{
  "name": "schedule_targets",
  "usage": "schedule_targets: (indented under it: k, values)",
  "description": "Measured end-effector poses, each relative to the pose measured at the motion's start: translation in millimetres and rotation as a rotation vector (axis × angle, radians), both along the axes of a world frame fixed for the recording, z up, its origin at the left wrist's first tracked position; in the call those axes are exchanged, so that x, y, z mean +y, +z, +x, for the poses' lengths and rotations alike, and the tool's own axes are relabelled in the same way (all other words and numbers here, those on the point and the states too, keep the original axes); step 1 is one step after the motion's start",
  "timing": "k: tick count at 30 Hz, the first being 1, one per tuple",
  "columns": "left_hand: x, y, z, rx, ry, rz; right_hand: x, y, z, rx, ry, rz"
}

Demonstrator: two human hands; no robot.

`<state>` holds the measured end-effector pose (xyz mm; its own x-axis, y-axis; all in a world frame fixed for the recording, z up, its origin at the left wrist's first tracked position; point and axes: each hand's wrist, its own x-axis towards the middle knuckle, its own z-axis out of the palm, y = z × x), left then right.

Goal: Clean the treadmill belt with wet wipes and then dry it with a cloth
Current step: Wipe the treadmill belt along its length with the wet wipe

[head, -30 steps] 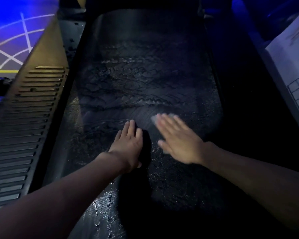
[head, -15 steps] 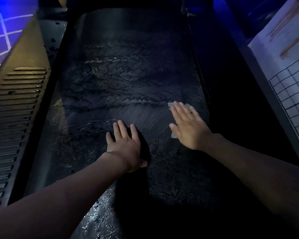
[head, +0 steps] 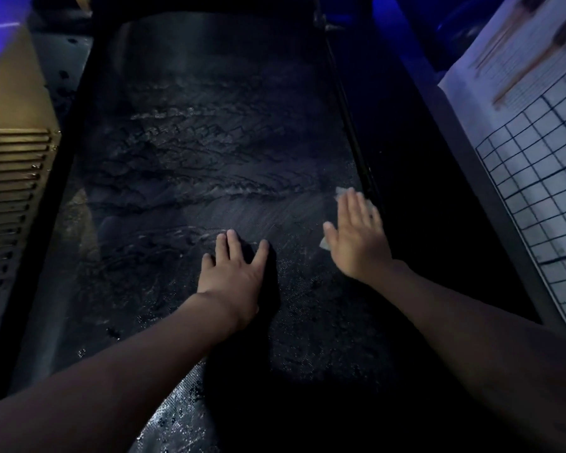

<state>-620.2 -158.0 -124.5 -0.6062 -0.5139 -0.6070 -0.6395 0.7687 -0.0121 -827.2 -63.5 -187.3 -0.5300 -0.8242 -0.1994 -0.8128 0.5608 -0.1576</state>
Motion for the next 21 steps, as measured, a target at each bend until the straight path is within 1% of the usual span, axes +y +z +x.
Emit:
schedule_targets:
  k: [1, 4, 5, 8, 9, 10, 12, 13, 14, 16, 17, 18, 20, 21]
  values:
    - [0, 0, 0, -0.003, -0.001, -0.003, 2, -1, 9, 0.011, -0.004, -0.007]
    - [0, -1, 2, 0.011, 0.004, -0.006, 23, -2, 25, 0.051, 0.201, -0.054]
    - [0, -2, 3, 0.020, 0.005, -0.008, 25, -1, 18, 0.043, 0.211, -0.043]
    - [0, -3, 9, 0.055, 0.017, -0.016, 15, 1, 10, -0.009, -0.020, -0.008]
    - [1, -3, 11, 0.069, 0.018, -0.030, 14, 0, 18, 0.004, -0.004, 0.001]
    - [2, -3, 13, 0.085, 0.017, -0.053, 17, -1, 28, 0.016, 0.084, -0.006]
    - [6, -3, 17, 0.114, 0.019, -0.103, 31, -1, 36, 0.031, 0.346, -0.025]
    - [8, -3, 20, 0.123, 0.032, -0.121, 35, 1, 31, 0.040, 0.420, -0.027]
    - [10, -3, 22, 0.127, 0.047, -0.130, 33, 2, 22, 0.045, 0.404, -0.034]
    - [14, -4, 25, 0.123, 0.063, -0.117, 26, 4, 19, 0.038, 0.221, -0.025]
    - [17, -6, 27, 0.116, 0.065, -0.100, 25, 2, 25, 0.049, 0.210, -0.013]
    - [20, -7, 28, 0.107, 0.066, -0.077, 25, 0, 33, 0.054, 0.265, -0.009]
    - [24, -8, 31, 0.095, 0.065, -0.031, 33, -4, 35, 0.063, 0.451, -0.026]
    - [25, -8, 32, 0.089, 0.064, -0.020, 35, -2, 29, 0.066, 0.469, -0.022]
